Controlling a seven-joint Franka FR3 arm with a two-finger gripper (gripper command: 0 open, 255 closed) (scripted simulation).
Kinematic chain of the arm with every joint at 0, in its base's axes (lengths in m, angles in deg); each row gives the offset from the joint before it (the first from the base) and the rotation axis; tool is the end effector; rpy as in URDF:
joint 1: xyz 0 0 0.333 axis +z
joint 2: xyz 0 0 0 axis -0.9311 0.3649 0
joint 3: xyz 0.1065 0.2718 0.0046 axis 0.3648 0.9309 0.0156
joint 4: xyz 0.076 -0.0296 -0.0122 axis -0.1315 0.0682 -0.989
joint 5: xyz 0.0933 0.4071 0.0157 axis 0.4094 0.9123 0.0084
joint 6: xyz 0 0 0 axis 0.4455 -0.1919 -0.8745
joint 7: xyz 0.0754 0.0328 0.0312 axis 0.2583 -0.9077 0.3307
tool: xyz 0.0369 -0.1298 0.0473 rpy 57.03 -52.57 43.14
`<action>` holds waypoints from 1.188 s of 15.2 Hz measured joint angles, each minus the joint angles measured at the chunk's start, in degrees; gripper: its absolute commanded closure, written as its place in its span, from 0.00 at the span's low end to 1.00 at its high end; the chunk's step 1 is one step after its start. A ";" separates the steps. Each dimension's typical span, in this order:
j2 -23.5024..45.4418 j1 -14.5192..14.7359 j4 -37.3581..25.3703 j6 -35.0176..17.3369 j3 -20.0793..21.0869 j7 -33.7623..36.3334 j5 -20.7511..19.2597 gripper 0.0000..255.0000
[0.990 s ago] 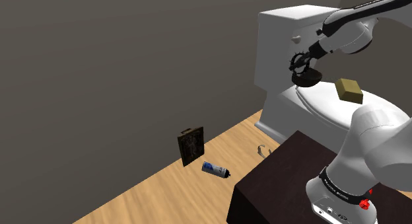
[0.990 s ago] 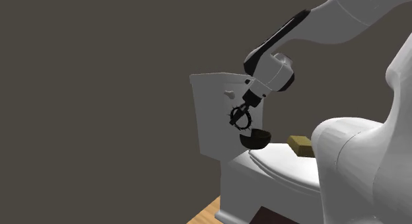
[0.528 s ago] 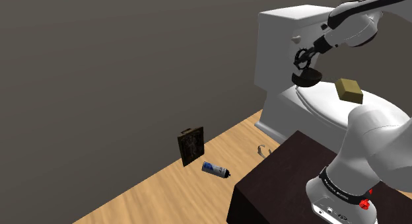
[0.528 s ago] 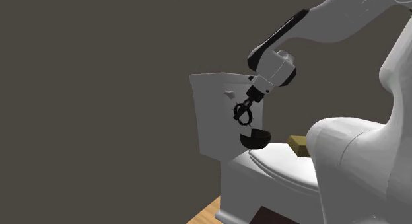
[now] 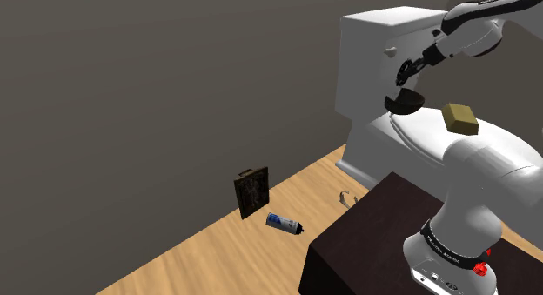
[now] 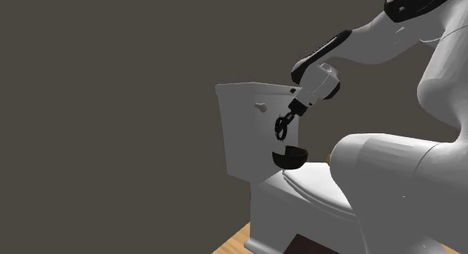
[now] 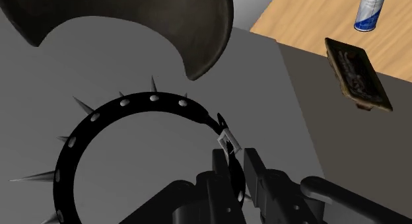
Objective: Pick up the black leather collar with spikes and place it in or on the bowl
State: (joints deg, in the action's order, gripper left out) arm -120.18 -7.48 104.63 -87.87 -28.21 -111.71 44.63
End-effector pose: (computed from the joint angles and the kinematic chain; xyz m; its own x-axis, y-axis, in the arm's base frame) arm 0.4019 -0.5178 0.3570 0.7652 0.2425 0.5964 0.2932 -0.9560 0.0125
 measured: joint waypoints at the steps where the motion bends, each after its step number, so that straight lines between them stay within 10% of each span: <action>1: -1.58 2.10 -2.80 1.15 -2.04 0.25 -1.28 1.00; 5: -5.44 6.69 -7.31 1.76 -6.31 0.60 -4.15 1.00; 18: -8.49 8.33 -5.09 -2.76 -8.90 -0.72 -5.75 1.00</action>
State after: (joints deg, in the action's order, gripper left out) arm -128.67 0.85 99.54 -90.63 -37.11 -112.43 38.88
